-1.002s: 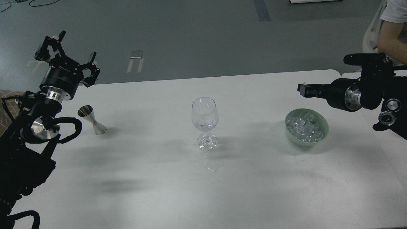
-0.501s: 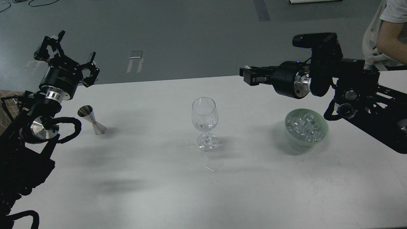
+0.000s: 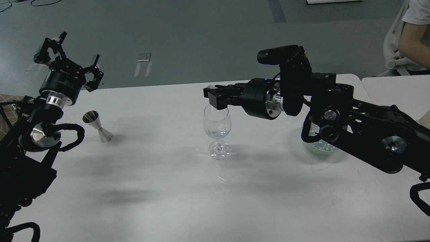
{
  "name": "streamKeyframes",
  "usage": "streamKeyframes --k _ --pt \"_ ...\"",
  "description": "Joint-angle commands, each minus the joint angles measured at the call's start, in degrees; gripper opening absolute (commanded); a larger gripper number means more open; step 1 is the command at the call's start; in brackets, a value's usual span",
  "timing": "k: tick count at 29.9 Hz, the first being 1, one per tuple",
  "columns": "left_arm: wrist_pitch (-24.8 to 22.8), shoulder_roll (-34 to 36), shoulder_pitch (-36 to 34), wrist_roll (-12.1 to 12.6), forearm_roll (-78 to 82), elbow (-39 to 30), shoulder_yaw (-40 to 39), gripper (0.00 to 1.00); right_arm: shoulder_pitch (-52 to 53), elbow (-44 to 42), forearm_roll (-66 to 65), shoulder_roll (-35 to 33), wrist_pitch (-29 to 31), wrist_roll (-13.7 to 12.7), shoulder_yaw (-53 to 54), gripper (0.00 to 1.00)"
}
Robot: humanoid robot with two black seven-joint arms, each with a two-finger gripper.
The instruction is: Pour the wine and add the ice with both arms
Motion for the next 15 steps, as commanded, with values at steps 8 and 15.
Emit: streamKeyframes --k 8,15 --pt "0.0 0.01 0.0 0.0 -0.02 0.0 0.0 0.95 0.12 -0.31 -0.28 0.65 -0.01 -0.39 -1.69 0.31" --pt "0.0 0.01 0.0 0.0 -0.02 0.0 0.0 0.95 0.12 -0.23 -0.19 0.39 -0.01 -1.45 -1.78 0.39"
